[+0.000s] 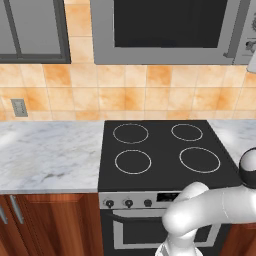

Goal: Transport the chicken drumstick from the fridge to the microwave and turn on the microwave.

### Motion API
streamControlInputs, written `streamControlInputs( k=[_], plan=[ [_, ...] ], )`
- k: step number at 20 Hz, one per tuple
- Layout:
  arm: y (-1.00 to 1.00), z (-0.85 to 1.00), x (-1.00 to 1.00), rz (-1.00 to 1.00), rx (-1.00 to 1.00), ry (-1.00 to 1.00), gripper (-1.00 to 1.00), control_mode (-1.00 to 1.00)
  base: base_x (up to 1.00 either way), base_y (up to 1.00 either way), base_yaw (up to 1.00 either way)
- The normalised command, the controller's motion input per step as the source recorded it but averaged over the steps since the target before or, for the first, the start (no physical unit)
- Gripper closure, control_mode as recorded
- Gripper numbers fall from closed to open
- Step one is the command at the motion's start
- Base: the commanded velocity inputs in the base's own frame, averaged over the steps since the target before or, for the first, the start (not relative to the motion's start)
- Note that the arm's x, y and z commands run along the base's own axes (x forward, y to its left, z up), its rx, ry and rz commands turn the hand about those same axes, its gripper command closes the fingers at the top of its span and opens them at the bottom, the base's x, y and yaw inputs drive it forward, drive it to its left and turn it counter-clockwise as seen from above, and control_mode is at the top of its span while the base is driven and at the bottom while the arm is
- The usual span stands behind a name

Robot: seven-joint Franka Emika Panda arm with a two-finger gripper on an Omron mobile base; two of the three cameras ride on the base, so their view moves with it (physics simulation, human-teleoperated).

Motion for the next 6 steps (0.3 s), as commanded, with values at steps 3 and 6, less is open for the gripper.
streamControlInputs(
  k=[3,6],
  plan=[
    [-0.06,-0.24,0.41,0.00,-0.05,0.00,1.00,-1.00,0.00,0.00,0.00],
    [-0.09,-0.23,0.52,0.01,-0.04,0.00,1.00,-1.00,0.00,0.00,0.00]
  ],
)
